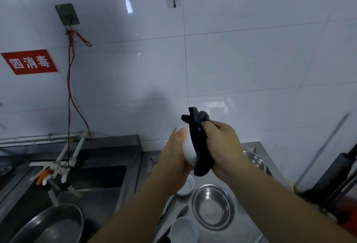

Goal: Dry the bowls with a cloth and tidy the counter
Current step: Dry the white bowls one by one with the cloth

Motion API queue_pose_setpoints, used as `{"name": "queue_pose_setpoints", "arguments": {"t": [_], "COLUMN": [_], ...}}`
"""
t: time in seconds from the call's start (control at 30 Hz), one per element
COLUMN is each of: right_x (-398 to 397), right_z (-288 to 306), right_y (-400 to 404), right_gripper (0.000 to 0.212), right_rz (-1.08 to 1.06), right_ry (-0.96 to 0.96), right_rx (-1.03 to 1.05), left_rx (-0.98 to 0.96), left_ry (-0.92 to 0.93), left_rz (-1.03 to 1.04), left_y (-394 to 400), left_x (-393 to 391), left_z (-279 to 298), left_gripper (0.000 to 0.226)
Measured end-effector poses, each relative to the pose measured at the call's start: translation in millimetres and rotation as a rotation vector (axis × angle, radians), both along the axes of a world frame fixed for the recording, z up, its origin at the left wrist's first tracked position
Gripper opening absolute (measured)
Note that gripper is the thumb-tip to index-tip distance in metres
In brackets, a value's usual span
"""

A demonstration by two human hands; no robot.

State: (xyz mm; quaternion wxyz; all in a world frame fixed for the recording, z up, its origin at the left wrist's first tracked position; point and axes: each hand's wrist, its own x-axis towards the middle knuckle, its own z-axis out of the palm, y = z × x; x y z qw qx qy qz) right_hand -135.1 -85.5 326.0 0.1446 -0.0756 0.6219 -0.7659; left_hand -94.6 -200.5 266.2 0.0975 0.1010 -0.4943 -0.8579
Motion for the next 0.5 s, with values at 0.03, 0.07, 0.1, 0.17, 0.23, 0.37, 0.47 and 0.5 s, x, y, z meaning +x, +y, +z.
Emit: {"name": "queue_pose_setpoints", "arguments": {"t": [0.03,0.07,0.1,0.17,0.23,0.37,0.47,0.5], "right_x": [-2,-5,-8,-14,-21,-27,-33,-34], "right_z": [-2,-4,-5,-5,-2,19,28,27], "right_y": [0,2,4,10,16,25,30,33], "right_gripper": [0.024,0.023,0.022,0.019,0.01,0.019,0.026,0.026], "right_rz": [-0.012,-0.022,-0.018,0.07,0.235,0.452,0.551,0.576], "right_ry": [0.111,0.259,0.426,0.738,1.001,0.961,0.702,0.593], "right_rx": [0.135,0.282,0.422,0.656,0.899,1.009,0.884,0.789], "left_rx": [-0.032,-0.072,-0.1,-0.123,-0.136,-0.135,-0.169,-0.177], "left_ry": [-0.007,-0.007,-0.004,-0.002,-0.01,0.03,0.09,0.122], "left_rz": [0.023,0.039,0.048,0.048,0.009,-0.087,-0.122,-0.153], "left_y": [0,0,-2,-7,-11,-14,-8,-7], "left_x": [0,0,1,5,9,12,16,16], "left_z": [0,1,2,5,9,18,24,24], "left_gripper": [0.087,0.086,0.084,0.08,0.079,0.071,0.075,0.076]}}
